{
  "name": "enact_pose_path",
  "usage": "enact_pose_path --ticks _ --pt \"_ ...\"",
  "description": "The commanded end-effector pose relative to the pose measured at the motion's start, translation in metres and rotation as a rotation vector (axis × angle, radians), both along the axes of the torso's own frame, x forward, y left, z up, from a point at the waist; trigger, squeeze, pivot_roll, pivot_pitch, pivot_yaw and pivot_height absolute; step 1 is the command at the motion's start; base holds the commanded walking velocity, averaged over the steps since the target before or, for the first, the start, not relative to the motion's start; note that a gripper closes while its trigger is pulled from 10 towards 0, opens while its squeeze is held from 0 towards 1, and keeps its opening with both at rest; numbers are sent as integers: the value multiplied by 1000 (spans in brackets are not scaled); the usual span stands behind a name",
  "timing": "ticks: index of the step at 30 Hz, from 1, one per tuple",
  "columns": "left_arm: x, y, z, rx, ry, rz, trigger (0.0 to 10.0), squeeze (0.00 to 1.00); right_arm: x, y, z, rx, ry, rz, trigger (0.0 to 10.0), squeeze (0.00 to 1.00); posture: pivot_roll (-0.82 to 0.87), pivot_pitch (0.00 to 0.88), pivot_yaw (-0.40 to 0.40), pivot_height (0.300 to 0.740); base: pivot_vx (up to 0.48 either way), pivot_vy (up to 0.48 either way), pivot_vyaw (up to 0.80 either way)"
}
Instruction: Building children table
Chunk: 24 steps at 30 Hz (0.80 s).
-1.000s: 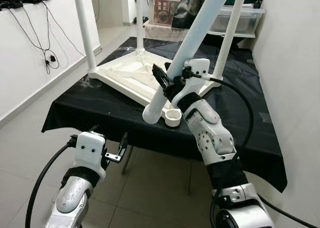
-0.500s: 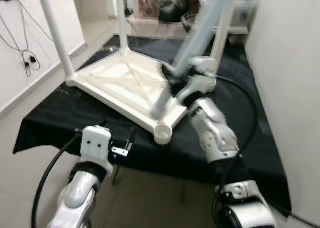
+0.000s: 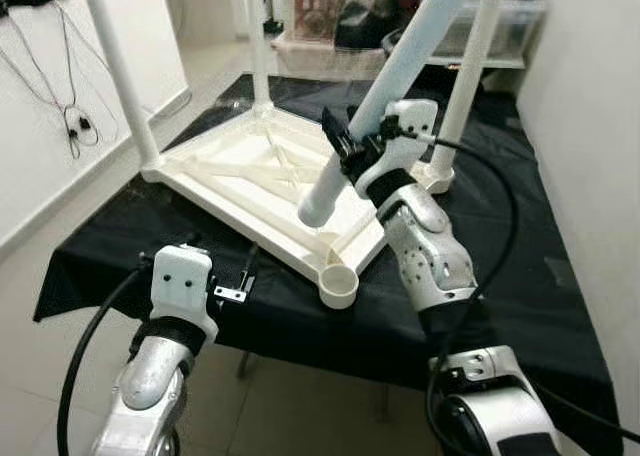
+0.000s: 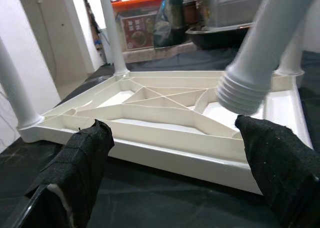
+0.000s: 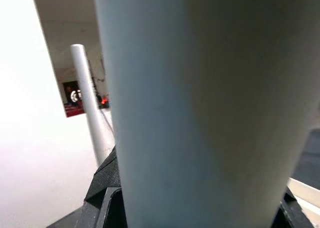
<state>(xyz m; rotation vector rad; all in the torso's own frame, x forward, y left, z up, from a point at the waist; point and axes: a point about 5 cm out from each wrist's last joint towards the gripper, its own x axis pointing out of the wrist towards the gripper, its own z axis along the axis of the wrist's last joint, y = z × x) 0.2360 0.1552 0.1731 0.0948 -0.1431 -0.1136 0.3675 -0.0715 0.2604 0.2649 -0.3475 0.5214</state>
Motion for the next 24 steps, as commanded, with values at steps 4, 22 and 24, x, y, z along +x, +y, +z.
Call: enact_pose_path --ticks 4,22,24 --pt "-6 -7 -1 -16 11 -27 10000 0 10 -8 16 -40 -58 -5 10000 0 33 67 -33 740 0 0 0" --pt "-41 -34 9 -98 45 -108 10000 0 23 -9 30 -273 -34 584 10000 0 67 228 -26 740 0 0 -216" --pt "-41 -34 9 -98 45 -108 10000 0 23 -9 30 -273 -34 584 10000 0 67 228 -26 740 0 0 0"
